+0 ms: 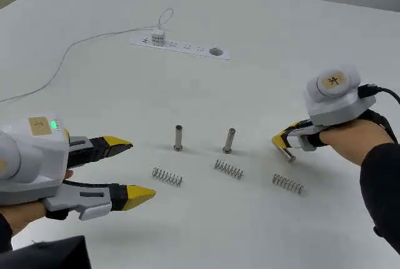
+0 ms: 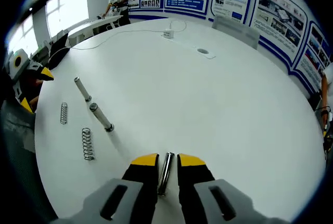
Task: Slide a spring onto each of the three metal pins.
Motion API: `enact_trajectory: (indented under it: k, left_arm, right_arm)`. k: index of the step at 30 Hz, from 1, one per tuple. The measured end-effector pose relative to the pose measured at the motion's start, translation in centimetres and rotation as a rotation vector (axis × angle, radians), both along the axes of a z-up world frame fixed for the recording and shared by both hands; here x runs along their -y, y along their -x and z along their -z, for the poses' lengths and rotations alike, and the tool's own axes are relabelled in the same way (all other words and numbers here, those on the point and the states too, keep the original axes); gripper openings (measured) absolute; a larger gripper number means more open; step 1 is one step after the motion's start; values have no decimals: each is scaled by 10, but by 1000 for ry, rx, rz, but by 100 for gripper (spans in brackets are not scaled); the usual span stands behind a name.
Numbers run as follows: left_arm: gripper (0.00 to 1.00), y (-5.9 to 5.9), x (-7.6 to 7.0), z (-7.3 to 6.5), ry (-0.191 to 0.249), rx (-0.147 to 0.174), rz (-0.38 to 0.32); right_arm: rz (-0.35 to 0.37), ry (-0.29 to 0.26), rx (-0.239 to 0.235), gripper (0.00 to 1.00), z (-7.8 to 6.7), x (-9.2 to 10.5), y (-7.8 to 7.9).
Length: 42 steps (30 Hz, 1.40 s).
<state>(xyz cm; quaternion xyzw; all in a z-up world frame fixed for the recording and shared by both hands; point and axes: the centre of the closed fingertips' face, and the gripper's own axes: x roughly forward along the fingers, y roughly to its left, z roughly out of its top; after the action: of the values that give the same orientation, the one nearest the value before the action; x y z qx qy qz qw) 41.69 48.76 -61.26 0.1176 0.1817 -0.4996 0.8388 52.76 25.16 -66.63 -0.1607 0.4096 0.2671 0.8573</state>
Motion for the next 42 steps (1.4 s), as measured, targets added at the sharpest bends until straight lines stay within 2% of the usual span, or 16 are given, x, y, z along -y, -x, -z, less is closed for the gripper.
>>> enact_trajectory:
  k: [5,16,22,26,30,36,39,42]
  left_arm:
    - [56,0,0,0,1,0,-2]
    - [56,0,0,1,1,-4,-3]
    - [55,0,0,1,2,-6,-5]
    - [55,0,0,1,0,-5,-3]
    - [55,0,0,0,0,-3,-4]
    - [54,-1,0,-1,-1,5,-4]
    - [54,0,0,-1,-1,5,-2]
    - [54,0,1,-1,-2,5,3]
  right_arm:
    - [17,7,-38,13,7,1,0]
    - [26,30,-85,10,15,3,-2]
    - [16,36,-98,10,15,3,0]
    - [35,28,-117,10,15,3,0]
    - [23,42,-111,9,15,2,1]
    - [51,19,-97,9,13,3,3]
    - [56,-9,-81,9,4,0,5]
    - [59,-12,-70,9,-3,1,7]
